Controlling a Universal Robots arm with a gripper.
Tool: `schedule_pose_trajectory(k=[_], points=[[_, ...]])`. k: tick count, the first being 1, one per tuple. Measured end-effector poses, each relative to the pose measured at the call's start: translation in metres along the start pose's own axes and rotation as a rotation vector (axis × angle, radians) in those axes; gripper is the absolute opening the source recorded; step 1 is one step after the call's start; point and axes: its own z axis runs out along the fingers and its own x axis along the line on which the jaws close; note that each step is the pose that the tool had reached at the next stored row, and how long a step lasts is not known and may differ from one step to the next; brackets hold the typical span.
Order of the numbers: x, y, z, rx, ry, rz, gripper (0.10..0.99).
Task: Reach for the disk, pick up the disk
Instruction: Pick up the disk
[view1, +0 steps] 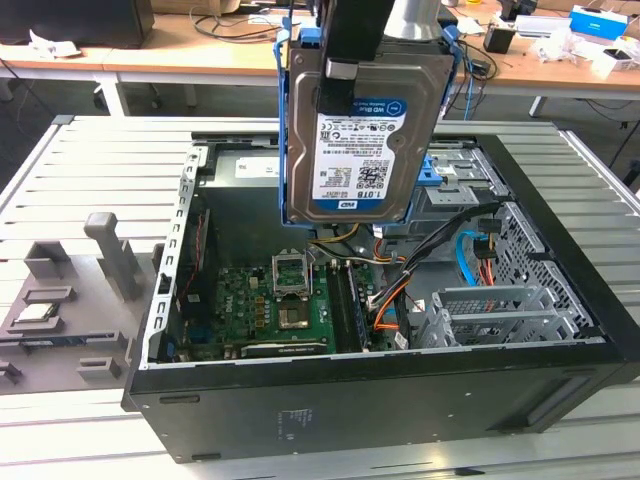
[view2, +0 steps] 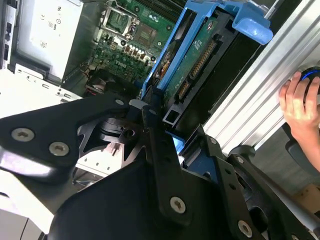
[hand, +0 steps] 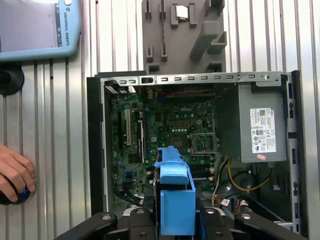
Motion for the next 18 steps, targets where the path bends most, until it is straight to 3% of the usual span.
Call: schedule_pose_trajectory(k=[9,18], points=[[0.0235,-0.0008,0.0001,0.0,0.0,0.0,0.365],[0.0368,-0.0012,0.0001,0.0,-0.0001,0.0,0.365]])
